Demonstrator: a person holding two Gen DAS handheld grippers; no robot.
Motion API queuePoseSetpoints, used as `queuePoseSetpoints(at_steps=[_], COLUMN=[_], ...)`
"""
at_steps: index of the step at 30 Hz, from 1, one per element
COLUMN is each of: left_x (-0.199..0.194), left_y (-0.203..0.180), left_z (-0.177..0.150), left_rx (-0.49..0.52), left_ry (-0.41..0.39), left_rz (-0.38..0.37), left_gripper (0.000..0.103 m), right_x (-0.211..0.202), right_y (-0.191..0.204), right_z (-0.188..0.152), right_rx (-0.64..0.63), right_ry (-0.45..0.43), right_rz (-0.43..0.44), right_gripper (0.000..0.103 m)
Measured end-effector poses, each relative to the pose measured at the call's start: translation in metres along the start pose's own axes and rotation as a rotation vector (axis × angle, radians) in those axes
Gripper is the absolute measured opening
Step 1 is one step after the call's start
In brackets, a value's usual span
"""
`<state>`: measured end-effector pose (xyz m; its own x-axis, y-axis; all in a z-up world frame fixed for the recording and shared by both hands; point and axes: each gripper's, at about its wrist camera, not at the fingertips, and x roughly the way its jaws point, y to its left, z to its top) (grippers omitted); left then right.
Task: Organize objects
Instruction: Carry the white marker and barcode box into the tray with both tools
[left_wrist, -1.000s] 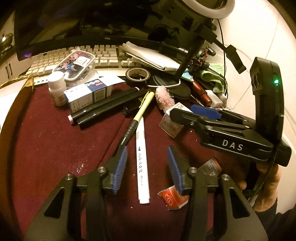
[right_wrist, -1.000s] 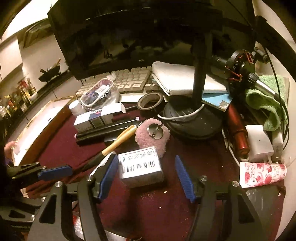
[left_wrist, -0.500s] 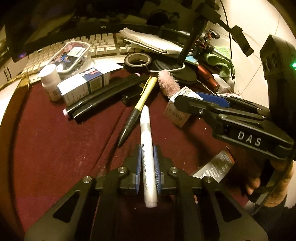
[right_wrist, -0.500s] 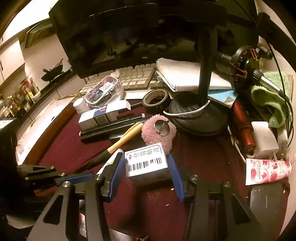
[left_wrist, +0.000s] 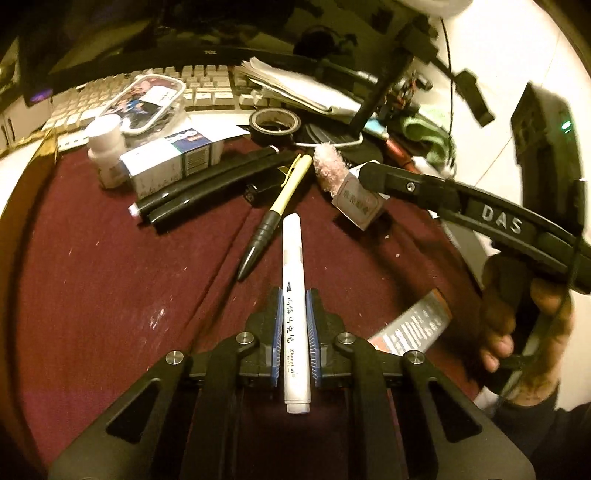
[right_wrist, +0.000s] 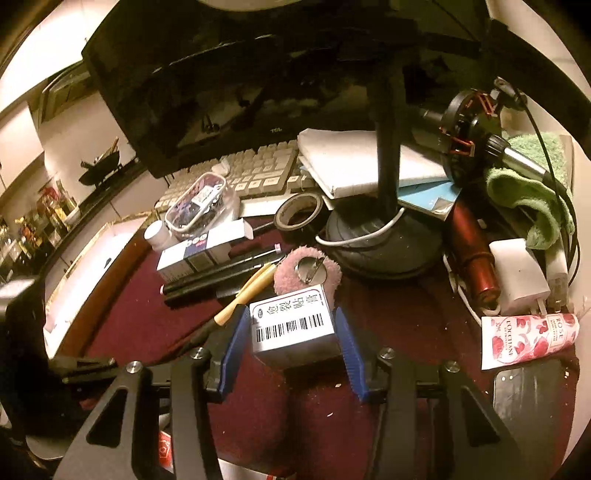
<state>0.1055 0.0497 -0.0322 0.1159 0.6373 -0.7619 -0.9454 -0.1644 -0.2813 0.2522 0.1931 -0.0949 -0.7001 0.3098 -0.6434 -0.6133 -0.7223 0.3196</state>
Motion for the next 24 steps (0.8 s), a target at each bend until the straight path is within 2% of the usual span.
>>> queuePoseSetpoints(at_steps=[3, 8, 13, 19, 23, 24], left_x=[-0.016, -0.040, -0.070, -0.112, -0.143, -0.155], left_y=[0.014, 0.035, 0.054, 0.095, 0.127, 0.139], left_z=[-0.005, -0.008, -0.011, -0.016, -0.024, -0.028], left_rx=[-0.059, -0.132, -0.183, -0.256, -0.316, -0.344], left_ry=[-0.027, -0.092, -0.175, -0.281, -0.359, -0.380], left_rz=[-0.061, -0.077, -0.090, -0.029, 0.061, 0.093], left_gripper=[0.012, 0.012, 0.012, 0.012, 0.012, 0.012], right_x=[-0.005, -0.010, -0.003, 0.014, 0.029, 0.039], right_y=[0.001, 0.016, 0.049, 0.105, 0.140, 0.153], right_z=[0.003, 0.006, 0.006, 0.013, 0.017, 0.017], right_rx=[0.028, 0.034, 0.009, -0.051, -0.045, -0.035], right_ry=[-0.022, -0.049, -0.032, -0.011, 0.018, 0.059], right_rz=[0.051, 0.139, 0.231, 0.336, 0.414, 0.443], right_gripper=[0.048, 0.048, 0.048, 0.048, 0.048, 0.048])
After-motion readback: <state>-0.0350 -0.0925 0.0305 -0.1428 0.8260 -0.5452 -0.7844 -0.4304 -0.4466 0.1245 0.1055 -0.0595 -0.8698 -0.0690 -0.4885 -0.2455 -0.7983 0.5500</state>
